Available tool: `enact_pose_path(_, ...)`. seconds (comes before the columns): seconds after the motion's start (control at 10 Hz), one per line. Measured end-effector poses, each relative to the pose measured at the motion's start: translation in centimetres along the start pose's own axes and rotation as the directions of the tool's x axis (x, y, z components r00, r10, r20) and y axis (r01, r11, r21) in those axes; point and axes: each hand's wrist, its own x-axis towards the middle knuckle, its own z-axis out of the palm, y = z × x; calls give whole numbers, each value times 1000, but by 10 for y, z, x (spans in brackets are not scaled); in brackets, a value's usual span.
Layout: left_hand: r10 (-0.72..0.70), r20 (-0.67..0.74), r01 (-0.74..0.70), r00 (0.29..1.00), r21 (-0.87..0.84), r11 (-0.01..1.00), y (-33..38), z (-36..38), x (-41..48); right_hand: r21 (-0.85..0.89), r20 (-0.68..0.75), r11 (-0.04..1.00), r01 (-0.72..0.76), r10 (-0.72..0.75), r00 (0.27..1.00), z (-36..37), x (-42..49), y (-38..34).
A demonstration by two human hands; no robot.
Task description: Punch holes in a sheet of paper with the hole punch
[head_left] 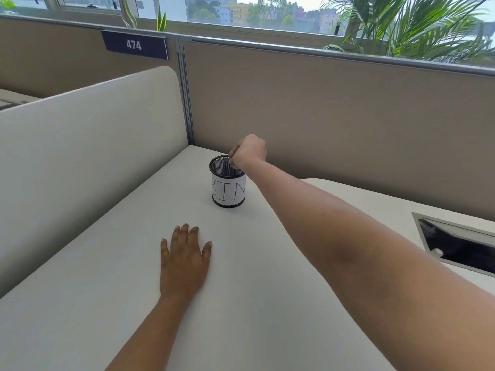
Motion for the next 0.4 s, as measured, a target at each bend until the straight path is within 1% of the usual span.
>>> enact_pose_path(0.1, -3, -4, 3, 1000, 0, 1000, 1, -1, -1, 47, 0, 999, 11, -12, 1000, -2, -6, -1)
enact_pose_path(0.2, 1, -5, -1, 1000, 4, 1000, 0, -1, 0, 27, 43, 998, 53, -54, 998, -1, -12, 3)
enact_pose_path(0.3, 6, -12, -6, 1000, -18, 1000, 1, 0, -1, 70, 36, 995, 72, -75, 997, -5, -16, 6)
enact_pose_path(0.4, -6, -20, 6, 1000, 8, 1000, -1, 1, 1, 50, -35, 983, 175, -173, 984, -7, -23, 9)
